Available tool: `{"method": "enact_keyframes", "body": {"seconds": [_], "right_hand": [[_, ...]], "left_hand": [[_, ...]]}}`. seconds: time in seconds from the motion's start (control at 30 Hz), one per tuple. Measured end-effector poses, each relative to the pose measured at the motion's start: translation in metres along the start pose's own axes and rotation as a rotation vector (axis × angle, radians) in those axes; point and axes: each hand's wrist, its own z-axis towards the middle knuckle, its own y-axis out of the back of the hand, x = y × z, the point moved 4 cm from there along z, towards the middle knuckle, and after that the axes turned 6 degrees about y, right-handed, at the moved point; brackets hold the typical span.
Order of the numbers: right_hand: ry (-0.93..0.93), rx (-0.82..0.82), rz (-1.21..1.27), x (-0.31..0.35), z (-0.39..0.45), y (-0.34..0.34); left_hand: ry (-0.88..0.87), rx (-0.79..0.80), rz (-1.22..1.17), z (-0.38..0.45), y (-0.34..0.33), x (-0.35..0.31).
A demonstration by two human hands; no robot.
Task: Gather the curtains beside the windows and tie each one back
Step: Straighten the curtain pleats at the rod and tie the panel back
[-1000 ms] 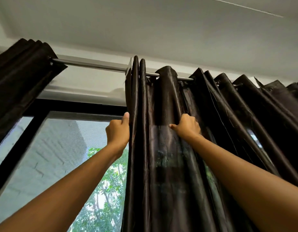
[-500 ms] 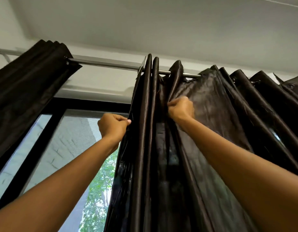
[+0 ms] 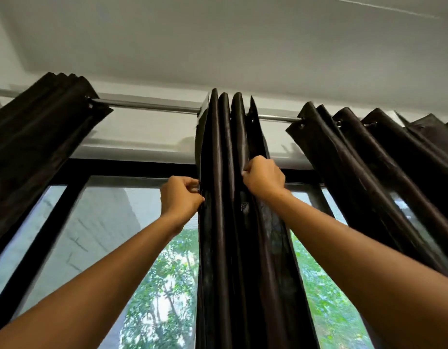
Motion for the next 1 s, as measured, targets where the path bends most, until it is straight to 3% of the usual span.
{"method": "enact_keyframes", "body": {"seconds": [0.13, 0.3, 0.57, 0.8, 1.0], "right_hand": [[-0.053, -0.067, -0.130, -0.035, 0.000, 0.000], [-0.129, 0.026, 0.057, -0.063, 0.012, 0.000], [-0.179, -0.071, 0.167, -0.064, 0.033, 0.004], [0.035, -0.009, 0.183, -0.024, 0.044, -0.003], [0.205, 0.100, 0.228, 0.066, 0.045, -0.040]], "left_hand": [[-0.010, -0.011, 0.072, -0.003, -0.014, -0.001], [-0.006, -0.020, 0.085, -0.006, -0.023, -0.010], [0.002, 0.026, 0.086, -0.003, -0.014, -0.009], [-0.021, 0.035, 0.027, -0.005, 0.003, -0.006], [-0.028, 0.045, 0.013, 0.003, 0.047, 0.002]]}}
